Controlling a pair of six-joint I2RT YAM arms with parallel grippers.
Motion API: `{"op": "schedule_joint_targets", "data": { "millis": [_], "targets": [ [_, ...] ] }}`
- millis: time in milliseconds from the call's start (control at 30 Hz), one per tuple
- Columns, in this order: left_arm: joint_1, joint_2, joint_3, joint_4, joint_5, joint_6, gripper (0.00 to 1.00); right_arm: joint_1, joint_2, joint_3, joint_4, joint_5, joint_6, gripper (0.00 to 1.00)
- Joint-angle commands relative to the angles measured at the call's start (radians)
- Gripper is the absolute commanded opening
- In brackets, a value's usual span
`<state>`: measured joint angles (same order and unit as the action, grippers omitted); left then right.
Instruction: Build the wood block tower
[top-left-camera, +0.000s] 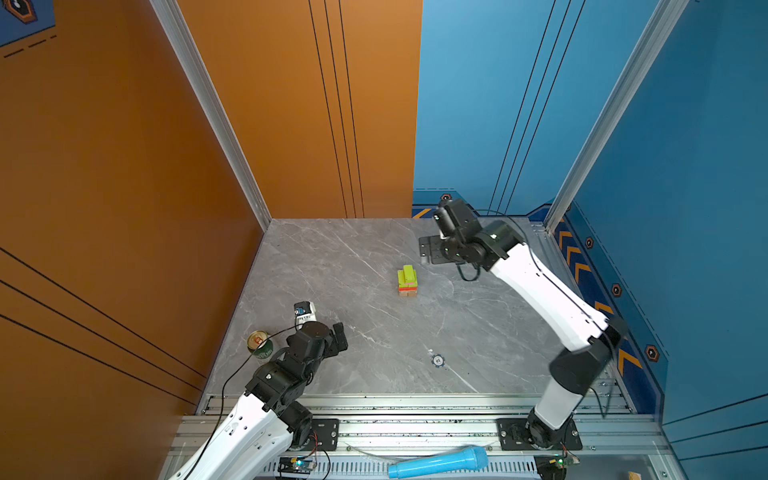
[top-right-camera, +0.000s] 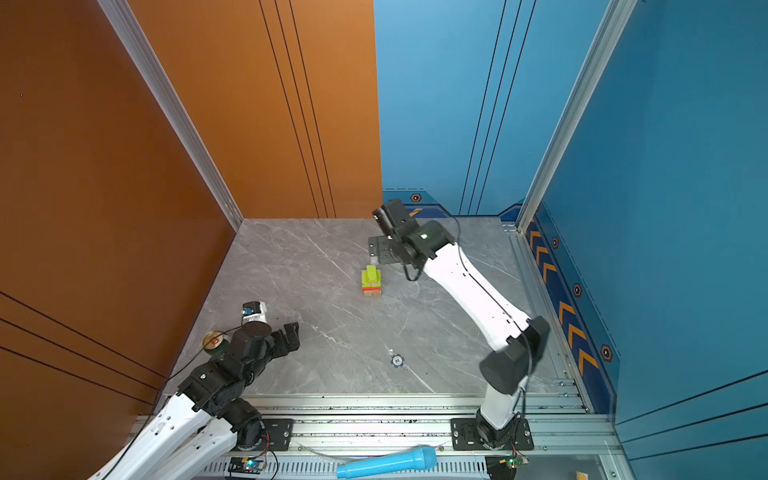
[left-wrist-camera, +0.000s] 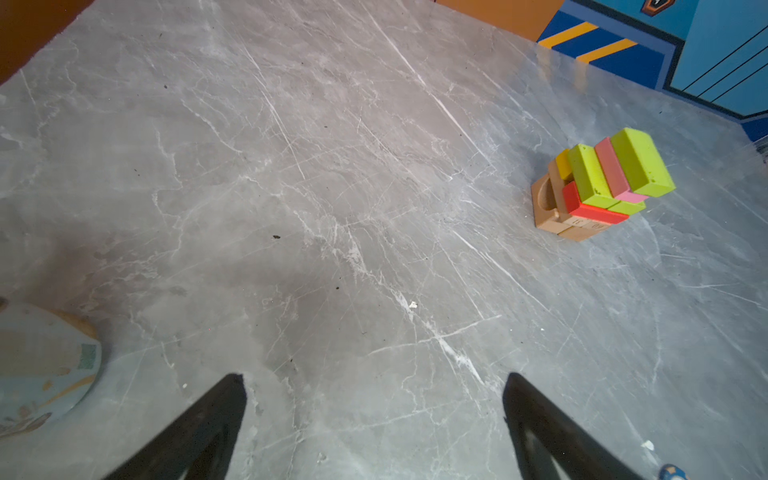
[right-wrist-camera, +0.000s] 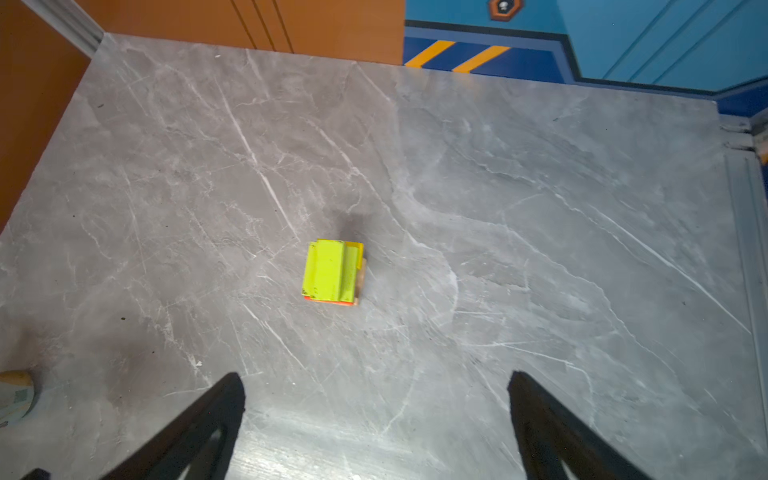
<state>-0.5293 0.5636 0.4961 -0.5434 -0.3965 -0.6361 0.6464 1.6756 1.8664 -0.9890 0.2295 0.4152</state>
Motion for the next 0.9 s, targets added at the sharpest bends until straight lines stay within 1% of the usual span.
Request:
{"op": "schedule_joint_targets", "data": {
  "millis": [0,67,233,333,367,467,600,667,700,867],
  "targets": [
    [-0.002,0.007,0.052,-0.021,-0.024,0.011,0.98,-0.078,-0.156,-0.271,0.099,-0.028,0.008,1.0],
    [-0.012,0.03,0.075,-0.021,-0.037,0.028,0.98,-0.131,-0.287,-0.414,0.134,-0.038,0.01,1.0],
    [-0.032,0.098,0.082,0.034,-0.103,0.089,0.98,-0.276,-0.521,-0.656,0.171,-0.009,-0.009,1.0],
    [-0.03,0.146,0.048,0.135,-0.137,0.166,0.98,-0.342,-0.628,-0.783,0.205,0.071,0.001,1.0],
    [-0.03,0.165,0.03,0.181,-0.15,0.197,0.98,-0.362,-0.664,-0.825,0.229,0.076,0.003,1.0],
    [-0.028,0.211,-0.02,0.321,-0.197,0.296,0.98,-0.406,-0.74,-0.924,0.293,0.045,-0.006,1.0],
    [-0.001,0.278,-0.017,0.434,-0.272,0.392,0.98,-0.453,-0.763,-0.987,0.337,0.033,-0.01,1.0],
    [0.033,0.304,-0.022,0.491,-0.301,0.416,0.98,-0.46,-0.757,-1.023,0.377,0.072,-0.001,1.0],
    [0.057,0.316,-0.026,0.52,-0.304,0.431,0.98,-0.465,-0.75,-1.048,0.409,0.09,-0.001,1.0],
    [0.172,0.368,-0.078,0.666,-0.272,0.485,0.98,-0.474,-0.709,-1.155,0.552,0.057,-0.021,1.0]
  ]
}}
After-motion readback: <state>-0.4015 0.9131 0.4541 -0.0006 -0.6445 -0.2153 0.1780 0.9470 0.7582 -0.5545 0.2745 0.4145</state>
